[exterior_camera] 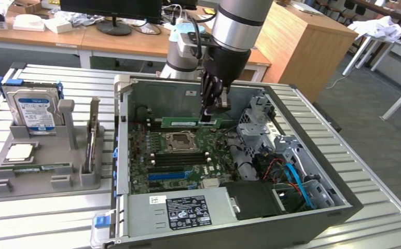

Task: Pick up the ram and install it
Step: 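Insert the ram into the slot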

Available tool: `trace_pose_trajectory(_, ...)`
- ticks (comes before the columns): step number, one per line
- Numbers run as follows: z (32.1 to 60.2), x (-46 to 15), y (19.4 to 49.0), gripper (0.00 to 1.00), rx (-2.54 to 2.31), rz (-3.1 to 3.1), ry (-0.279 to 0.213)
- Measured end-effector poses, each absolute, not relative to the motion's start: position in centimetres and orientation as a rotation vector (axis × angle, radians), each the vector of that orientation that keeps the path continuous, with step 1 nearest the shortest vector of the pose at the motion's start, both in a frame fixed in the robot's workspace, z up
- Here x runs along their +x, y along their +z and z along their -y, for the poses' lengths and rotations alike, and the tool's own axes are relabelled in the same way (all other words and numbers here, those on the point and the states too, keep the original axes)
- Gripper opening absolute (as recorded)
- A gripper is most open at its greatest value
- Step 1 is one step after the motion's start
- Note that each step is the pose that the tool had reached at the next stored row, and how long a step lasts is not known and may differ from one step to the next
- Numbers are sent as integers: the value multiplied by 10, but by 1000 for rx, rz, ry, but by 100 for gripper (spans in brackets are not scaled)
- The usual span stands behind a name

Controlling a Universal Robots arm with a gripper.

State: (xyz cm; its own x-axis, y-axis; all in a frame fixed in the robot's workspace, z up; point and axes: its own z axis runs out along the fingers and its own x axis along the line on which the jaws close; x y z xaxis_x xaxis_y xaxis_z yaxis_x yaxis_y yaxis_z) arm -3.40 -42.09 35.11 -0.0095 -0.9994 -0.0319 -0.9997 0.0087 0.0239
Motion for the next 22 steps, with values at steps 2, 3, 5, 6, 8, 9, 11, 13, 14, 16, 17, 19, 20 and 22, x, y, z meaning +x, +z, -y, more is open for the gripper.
trace_pose_trajectory(2,421,-34,349,12,-2205,-2226,59)
trace_pose_trajectory(3,421,-34,349,12,-2205,-2225,57)
trace_pose_trajectory(5,421,-34,347,12,-2204,-2224,56)
trace_pose_trajectory(6,421,-34,346,12,-2204,-2224,55)
trace_pose_trajectory(8,421,-34,345,12,-2204,-2224,54)
trace_pose_trajectory(9,421,-34,344,12,-2203,-2224,54)
trace_pose_trajectory(11,421,-34,342,12,-2203,-2224,54)
trace_pose_trajectory(13,421,-34,341,12,-2203,-2223,54)
trace_pose_trajectory(14,421,-34,340,12,-2203,-2223,54)
trace_pose_trajectory(16,421,-34,339,12,-2203,-2224,54)
trace_pose_trajectory(17,421,-34,339,12,-2203,-2224,53)
trace_pose_trajectory(19,421,-34,339,12,-2203,-2224,53)
trace_pose_trajectory(20,421,-34,339,12,-2203,-2224,54)
trace_pose_trajectory(22,421,-34,339,12,-2203,-2223,54)
